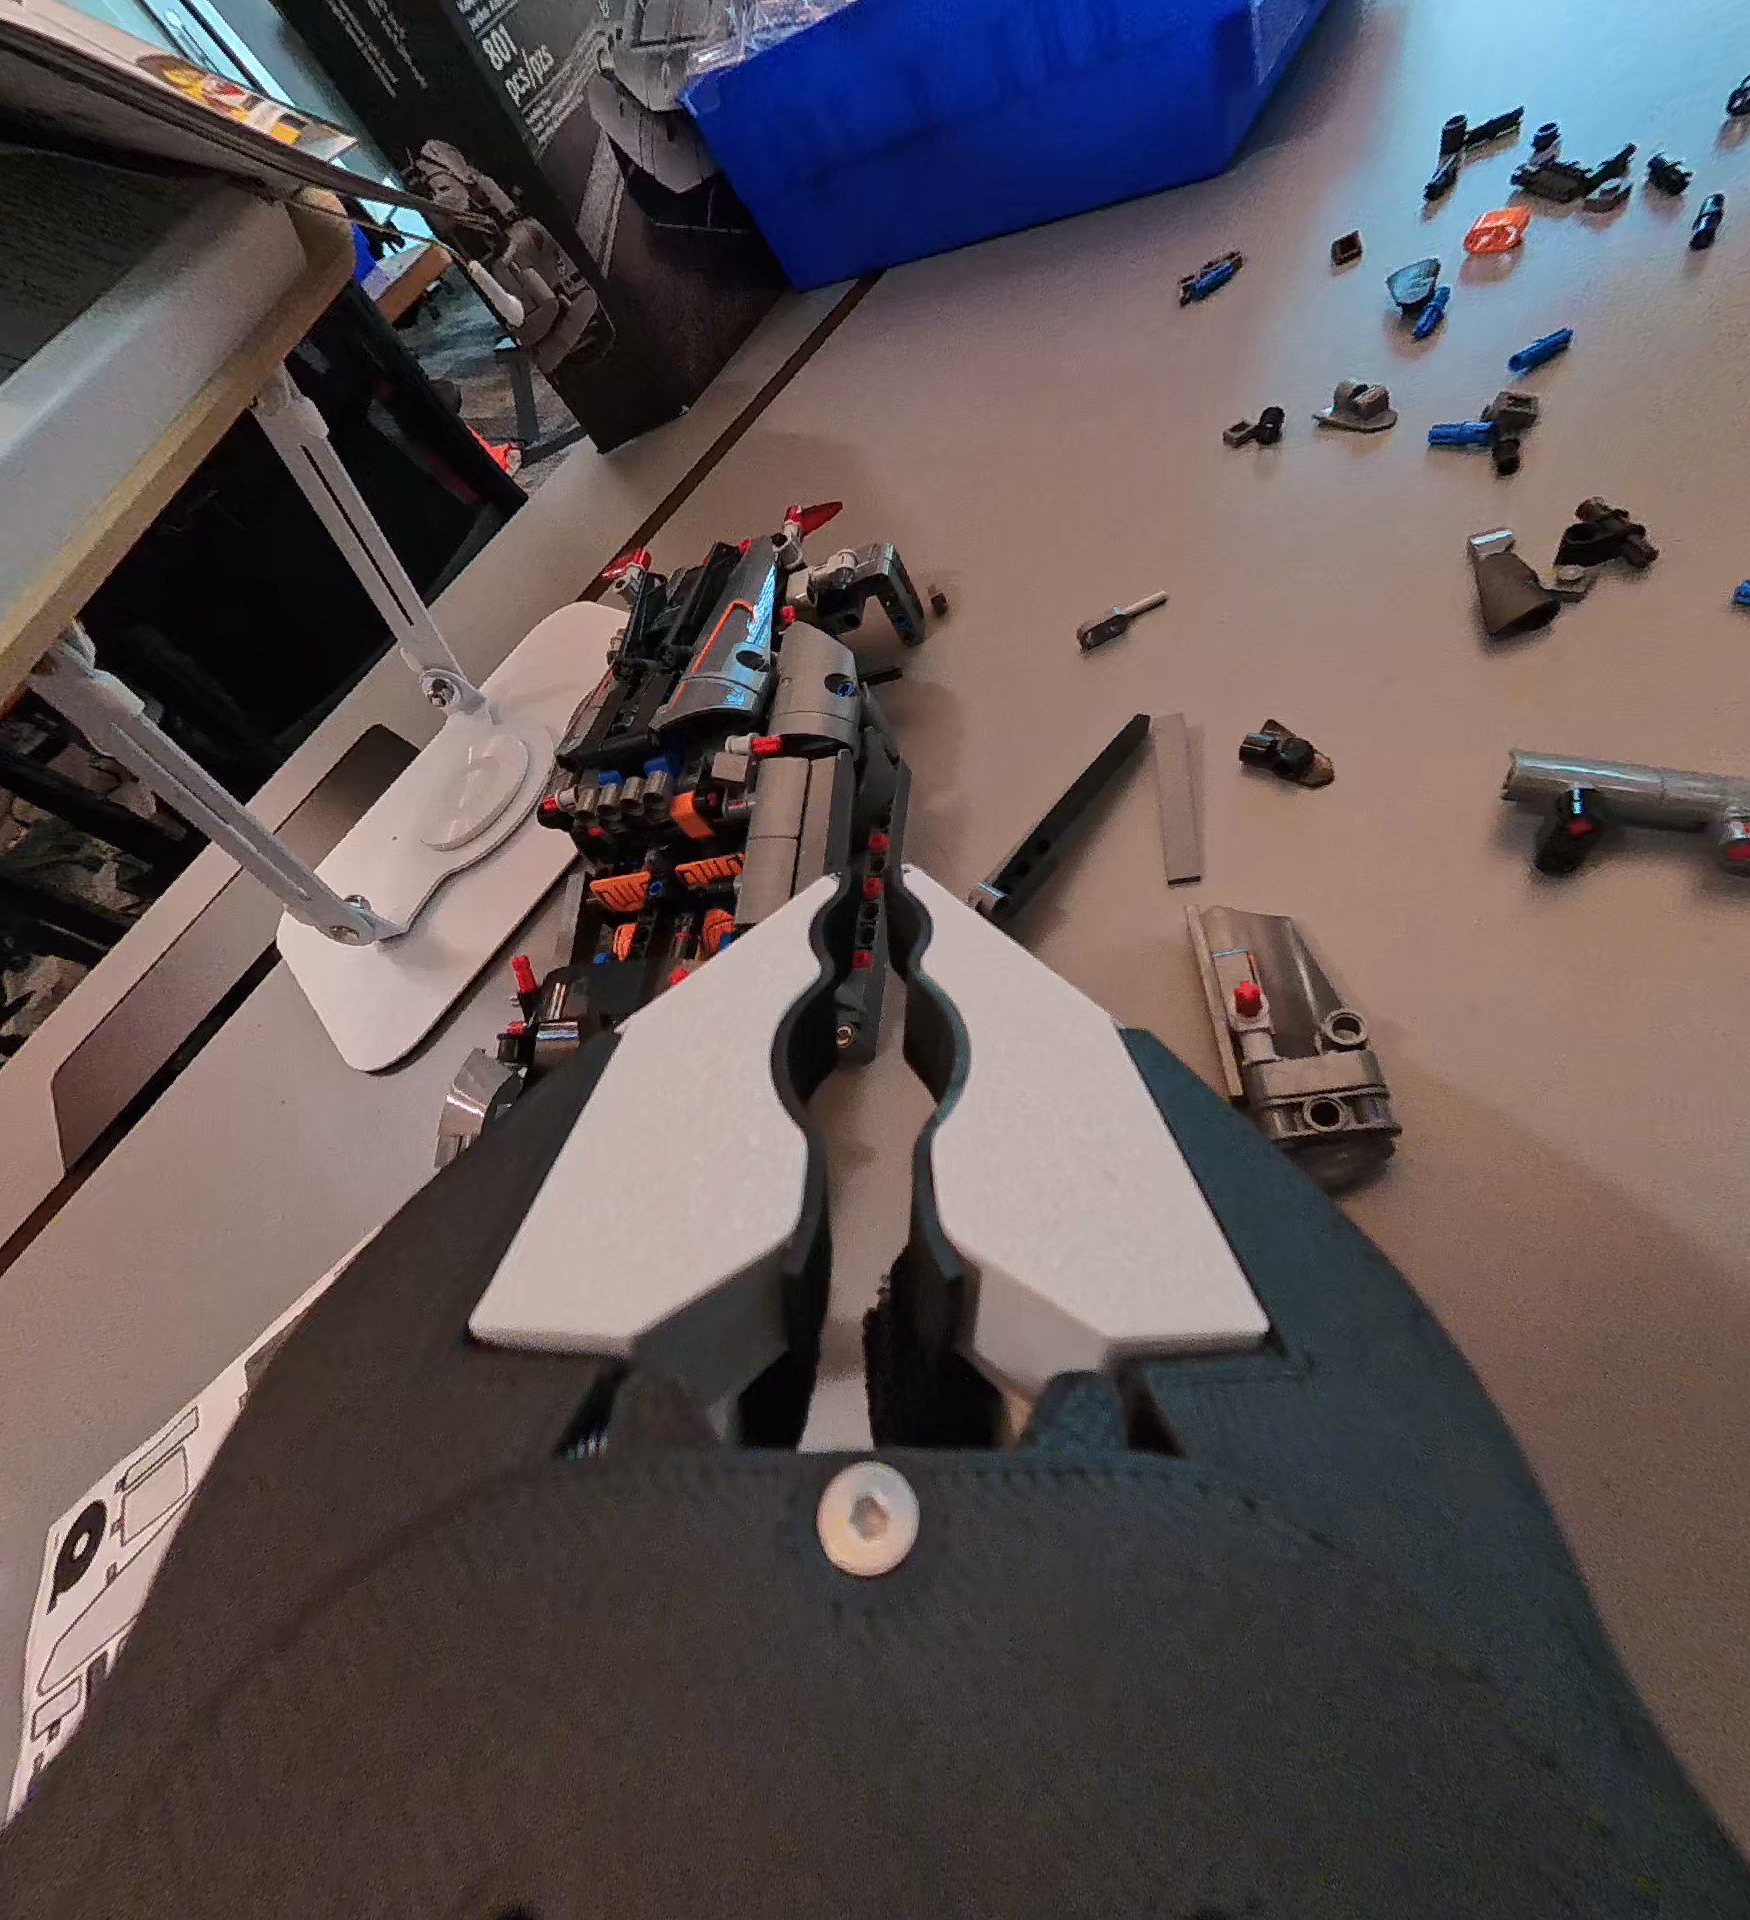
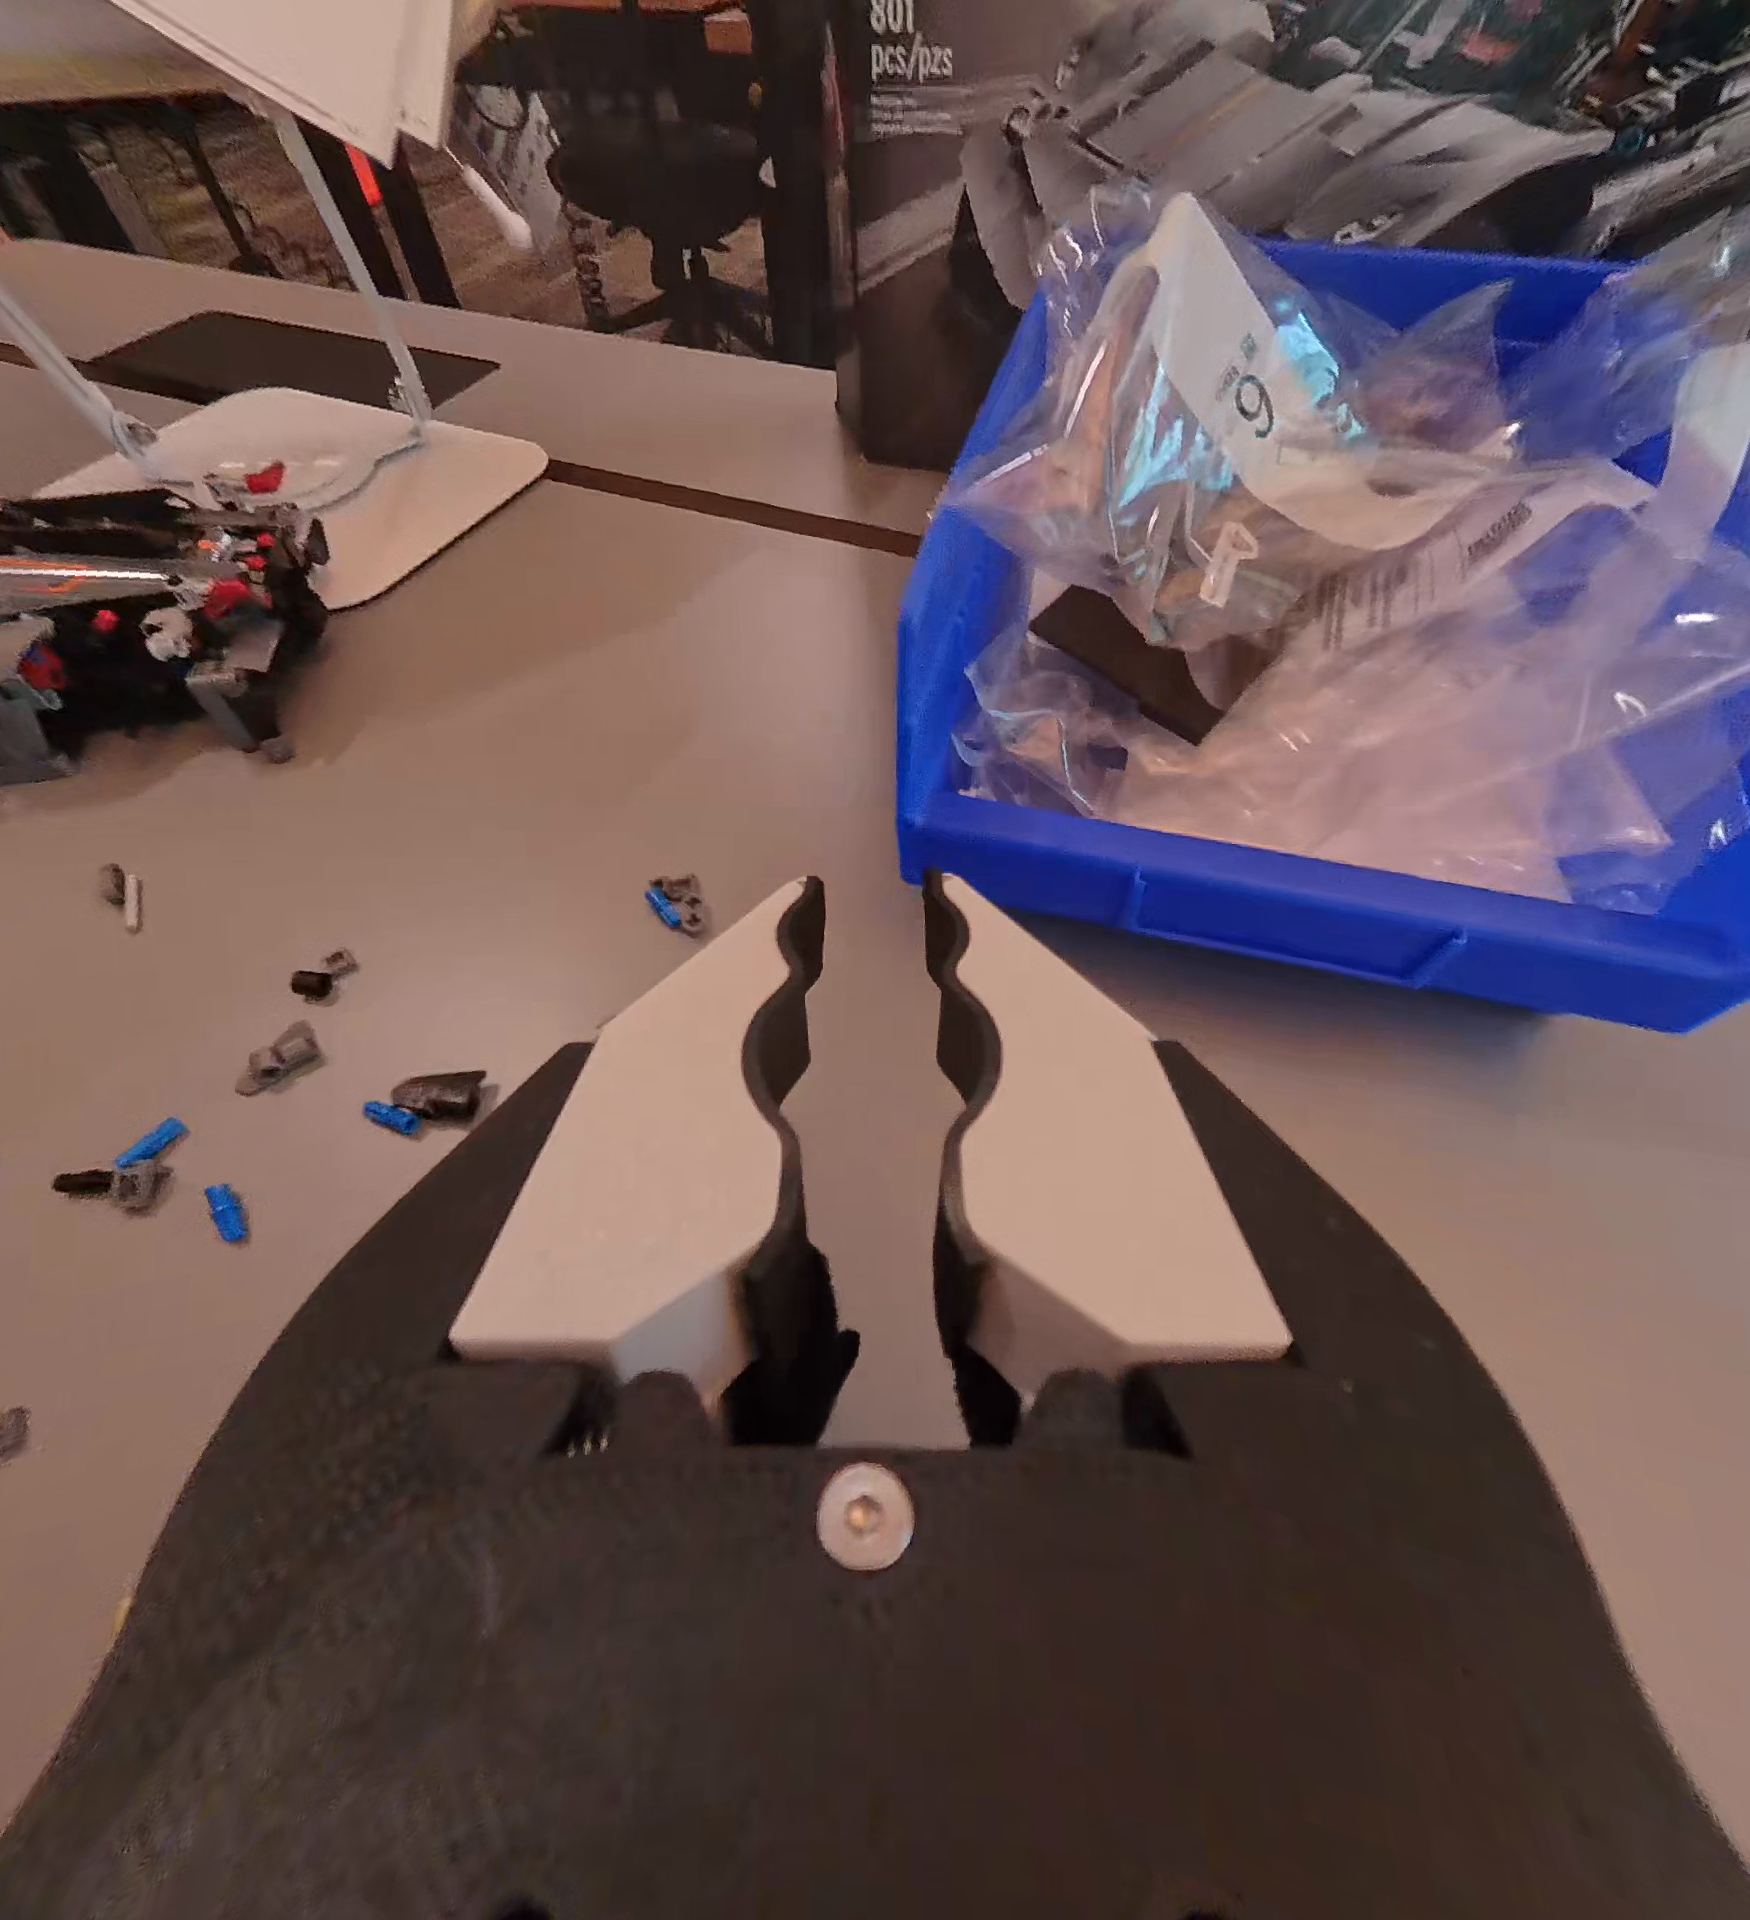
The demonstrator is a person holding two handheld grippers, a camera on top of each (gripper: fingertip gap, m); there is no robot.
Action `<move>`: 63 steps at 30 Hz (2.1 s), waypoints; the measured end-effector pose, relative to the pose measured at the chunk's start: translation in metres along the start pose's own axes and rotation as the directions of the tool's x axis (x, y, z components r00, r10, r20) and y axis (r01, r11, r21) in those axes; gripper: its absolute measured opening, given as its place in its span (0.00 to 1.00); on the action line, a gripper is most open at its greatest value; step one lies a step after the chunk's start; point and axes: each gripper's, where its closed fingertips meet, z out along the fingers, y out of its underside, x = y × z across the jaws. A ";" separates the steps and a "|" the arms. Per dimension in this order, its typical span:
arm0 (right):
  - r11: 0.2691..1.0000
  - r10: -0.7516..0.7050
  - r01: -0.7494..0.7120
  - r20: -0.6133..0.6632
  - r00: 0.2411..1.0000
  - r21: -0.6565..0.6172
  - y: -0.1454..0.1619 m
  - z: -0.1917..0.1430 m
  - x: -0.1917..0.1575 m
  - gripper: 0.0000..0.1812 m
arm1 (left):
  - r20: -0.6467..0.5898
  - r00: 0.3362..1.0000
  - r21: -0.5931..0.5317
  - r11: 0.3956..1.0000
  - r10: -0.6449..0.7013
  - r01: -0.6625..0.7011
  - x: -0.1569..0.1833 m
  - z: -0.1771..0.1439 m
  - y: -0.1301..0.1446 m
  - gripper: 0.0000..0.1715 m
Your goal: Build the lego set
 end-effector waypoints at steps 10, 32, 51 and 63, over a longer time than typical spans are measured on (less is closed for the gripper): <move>0.998 -0.054 0.055 0.017 0.998 -0.016 0.011 0.005 -0.001 0.10 | 0.000 1.000 -0.014 1.000 -0.006 0.006 -0.001 0.003 0.004 0.02; 0.980 -0.127 0.158 0.229 0.965 -0.120 0.037 0.003 -0.037 0.07 | 0.009 1.000 0.006 1.000 -0.010 0.010 -0.004 -0.002 0.000 0.02; 0.858 -0.186 0.351 0.410 0.893 -0.374 0.095 -0.002 -0.072 0.03 | 0.000 1.000 0.003 1.000 -0.015 0.015 -0.004 -0.001 0.001 0.02; 0.868 -0.171 0.342 0.430 0.887 -0.360 0.094 -0.003 -0.075 0.00 | 0.010 1.000 0.009 1.000 -0.006 0.006 -0.005 -0.004 -0.001 0.02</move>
